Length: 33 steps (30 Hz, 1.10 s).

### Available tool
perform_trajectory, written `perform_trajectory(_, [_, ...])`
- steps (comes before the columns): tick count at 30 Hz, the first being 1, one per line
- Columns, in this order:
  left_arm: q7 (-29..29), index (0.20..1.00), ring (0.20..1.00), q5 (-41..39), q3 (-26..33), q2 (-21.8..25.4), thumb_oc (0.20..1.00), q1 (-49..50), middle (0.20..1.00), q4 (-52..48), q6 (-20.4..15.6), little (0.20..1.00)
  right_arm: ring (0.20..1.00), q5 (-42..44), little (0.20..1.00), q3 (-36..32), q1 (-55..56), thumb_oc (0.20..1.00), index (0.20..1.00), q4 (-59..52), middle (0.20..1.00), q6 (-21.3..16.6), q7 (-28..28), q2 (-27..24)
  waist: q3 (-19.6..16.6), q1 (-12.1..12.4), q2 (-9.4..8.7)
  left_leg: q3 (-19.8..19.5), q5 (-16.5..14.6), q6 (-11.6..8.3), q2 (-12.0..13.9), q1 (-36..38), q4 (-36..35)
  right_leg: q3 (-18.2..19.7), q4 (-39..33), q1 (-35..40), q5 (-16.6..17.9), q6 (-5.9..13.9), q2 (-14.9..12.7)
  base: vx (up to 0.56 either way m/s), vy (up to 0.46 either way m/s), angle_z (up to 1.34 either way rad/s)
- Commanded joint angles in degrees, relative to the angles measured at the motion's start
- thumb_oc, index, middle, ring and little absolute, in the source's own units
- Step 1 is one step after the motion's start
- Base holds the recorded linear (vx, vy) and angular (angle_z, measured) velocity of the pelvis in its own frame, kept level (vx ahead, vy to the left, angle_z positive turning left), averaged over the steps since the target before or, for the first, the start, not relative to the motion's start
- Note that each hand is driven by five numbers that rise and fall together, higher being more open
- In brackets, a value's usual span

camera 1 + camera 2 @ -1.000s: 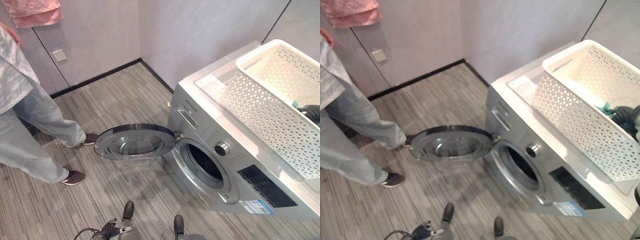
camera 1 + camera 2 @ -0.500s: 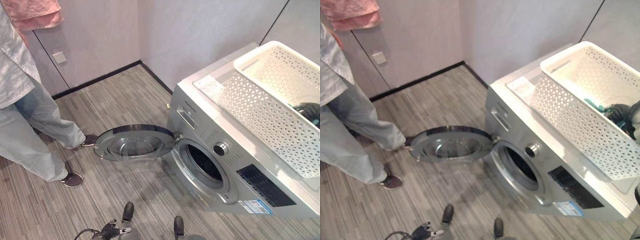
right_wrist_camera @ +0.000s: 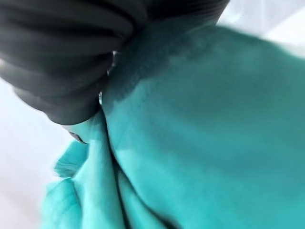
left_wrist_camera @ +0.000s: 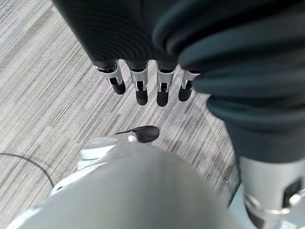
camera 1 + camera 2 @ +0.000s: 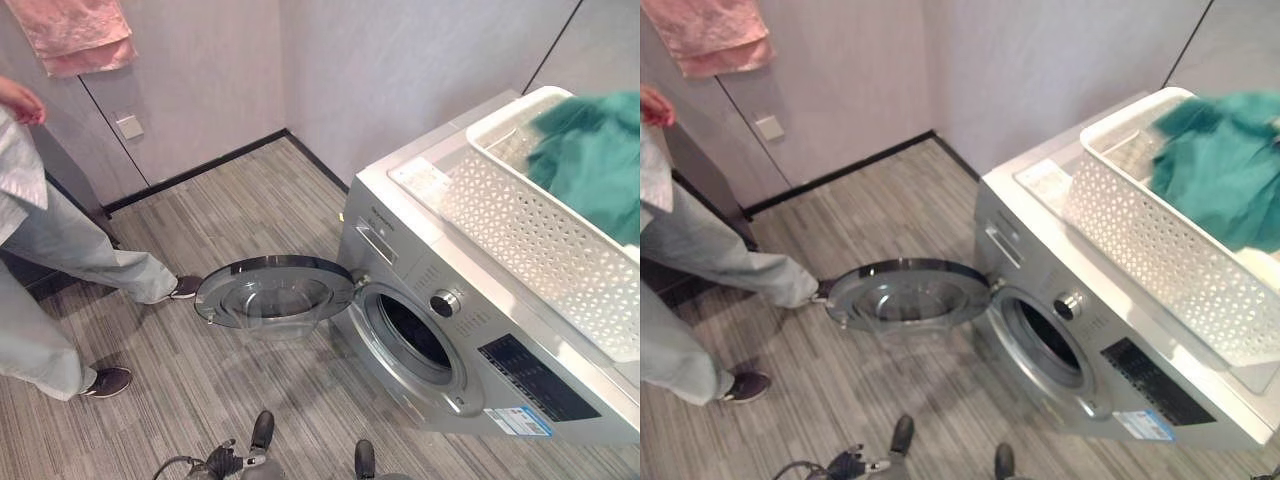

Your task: Grab the laundry basket,head to the washer,open it,put in the laundry and shut it.

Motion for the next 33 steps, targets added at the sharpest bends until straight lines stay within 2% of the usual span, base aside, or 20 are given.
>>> perform_trajectory(1, [2.7, 1.0, 1.0, 3.5, 1.1, 3.1, 1.0, -1.2, 1.0, 5.7, -0.7, 1.0, 0.2, 3.9, 0.2, -1.5, -9.7, 0.2, 0.2, -2.0, 0.2, -5.9, -9.8, -3.7, -3.0, 0.2, -6.53, 3.2, -11.9, 1.52, 1.2, 12.3, 0.3, 2.8, 2.7, -3.1, -4.7, 1.78, -3.1, 0.02, 0.044, 0.01])
perform_trajectory(2, [3.1, 1.0, 1.0, 3.7, 1.9, 3.2, 1.0, -0.8, 1.0, 5.9, -0.6, 1.0, 0.2, 2.2, 0.2, -1.6, -9.9, 0.2, 0.2, -4.7, 0.2, -6.7, -12.3, -3.7, -3.5, 0.1, -6.27, 3.4, -12.1, 1.69, 1.0, 12.7, 0.3, 2.7, 2.6, -2.7, -4.6, 1.84, -3.3, 0.01, 0.03, 0.01])
perform_trajectory(9, [4.3, 1.0, 1.0, 4.2, 2.4, 2.1, 1.0, -0.1, 1.0, 5.7, -0.4, 1.0, 0.2, -5.4, 0.2, -6.0, -7.4, 0.2, 0.2, -15.7, 0.2, -8.3, -20.7, -3.8, -4.1, 0.0, -5.11, 3.4, -12.8, 2.64, -0.1, 13.5, 0.3, 3.1, 2.8, -2.3, -4.0, 2.13, -3.9, 0.01, 0.053, -0.01])
perform_trajectory(16, [4.6, 1.0, 1.0, 4.1, 2.5, 1.1, 1.0, -0.2, 1.0, 6.0, -0.4, 1.0, 0.2, -9.5, 0.2, -9.8, -3.1, 0.2, 0.2, -23.4, 0.2, -8.3, -23.3, -3.7, -4.0, -0.5, -4.8, 3.8, -13.6, 3.52, -1.1, 14.2, 0.5, 3.8, 3.1, -2.3, -3.4, 2.56, -4.5, 0.0, 0.07, 0.0])
perform_trajectory(19, [4.8, 1.0, 1.0, 4.4, 2.7, 0.2, 1.0, -0.4, 1.0, 5.9, -0.1, 1.0, 0.2, -11.6, 0.2, -14.2, 1.3, 0.2, 0.2, -29.5, 0.2, -8.5, -25.0, -3.2, -3.9, -1.3, -4.34, 4.3, -14.4, 4.28, -2.1, 14.8, 0.8, 4.6, 3.4, -2.6, -2.9, 3.02, -4.9, -0.01, 0.095, -0.17])
perform_trajectory(24, [4.8, 1.0, 1.0, 4.3, 2.8, -1.3, 1.0, -0.7, 1.0, 5.7, 0.4, 1.0, 0.2, -12.9, 0.2, -26.5, 14.2, 0.2, 0.2, -44.4, 0.2, -8.6, -26.5, 0.2, -3.7, -3.1, -4.1, 5.4, -15.4, 5.94, -4.3, 15.2, 1.9, 6.6, 4.2, -3.8, -1.1, 3.83, -6.2, -0.04, 0.143, -0.18])
perform_trajectory(25, [4.7, 1.0, 1.0, 4.6, 3.1, -2.7, 1.0, -1.1, 1.0, 5.3, 0.7, 1.0, 0.2, -13.7, 0.2, -32.8, 21.5, 0.2, 0.2, -52.0, 0.2, -9.0, -26.9, 1.8, -3.8, -4.3, -3.21, 5.5, -15.5, 6.46, -5.3, 15.3, 1.8, 6.9, 4.4, -4.0, -0.7, 4.22, -6.9, -0.07, 0.151, -0.29])
perform_trajectory(26, [4.7, 1.0, 1.0, 4.6, 2.8, -2.4, 1.0, -1.0, 1.0, 5.3, 0.7, 1.0, 0.2, -13.9, 0.2, -34.2, 23.0, 0.2, 0.2, -52.7, 0.2, -8.8, -26.9, 2.0, -3.8, -4.2, -3.55, 5.4, -15.5, 6.47, -5.3, 15.3, 1.8, 6.9, 4.4, -3.9, -0.7, 4.23, -6.9, -0.05, 0.222, -0.24])
perform_trajectory(27, [4.5, 1.0, 1.0, 5.6, 2.2, -3.6, 1.0, -1.5, 1.0, 4.6, 0.9, 1.0, 0.2, -15.0, 0.2, -41.0, 30.7, 0.2, 0.2, -59.5, 0.2, -9.4, -27.5, 4.1, -3.9, -5.4, -2.75, 5.3, -15.5, 7.02, -6.3, 15.4, 1.4, 7.0, 4.5, -4.0, -0.3, 4.77, -8.0, -0.02, 0.114, -0.09])
perform_trajectory(28, [4.6, 1.0, 1.0, 5.6, 1.9, -3.4, 1.0, -1.5, 1.0, 4.6, 0.9, 1.0, 0.2, -15.2, 0.2, -42.3, 32.2, 0.2, 0.2, -60.2, 0.2, -9.2, -27.5, 4.3, -4.0, -5.2, -3.05, 5.2, -15.4, 7.05, -6.4, 15.4, 1.3, 6.9, 4.5, -3.9, -0.3, 4.8, -8.0, -0.05, 0.208, -0.01])
perform_trajectory(30, [4.3, 1.0, 1.0, 7.2, 0.4, -4.5, 1.0, -2.1, 1.0, 2.9, 0.8, 1.0, 0.2, -19.7, 0.2, -49.3, 40.8, 0.2, 0.2, -67.8, 0.2, -8.7, -29.0, 7.3, -3.9, -6.4, -2.23, 4.6, -15.4, 8.06, -8.2, 15.4, 0.7, 7.2, 5.1, -4.5, 0.7, 5.56, -9.7, -0.05, 0.167, 0.03])
perform_trajectory(33, [4.1, 1.0, 1.0, 7.9, -0.2, -4.7, 1.0, -2.2, 1.0, 1.7, 0.8, 1.0, 0.2, -23.1, 0.2, -53.7, 46.4, 0.2, 0.2, -73.1, 0.2, -8.0, -29.5, 10.0, -3.8, -6.8, -2.18, 4.3, -15.6, 8.84, -9.7, 15.4, 0.5, 7.8, 5.8, -5.2, 1.1, 5.96, -10.7, -0.06, 0.167, -0.03])
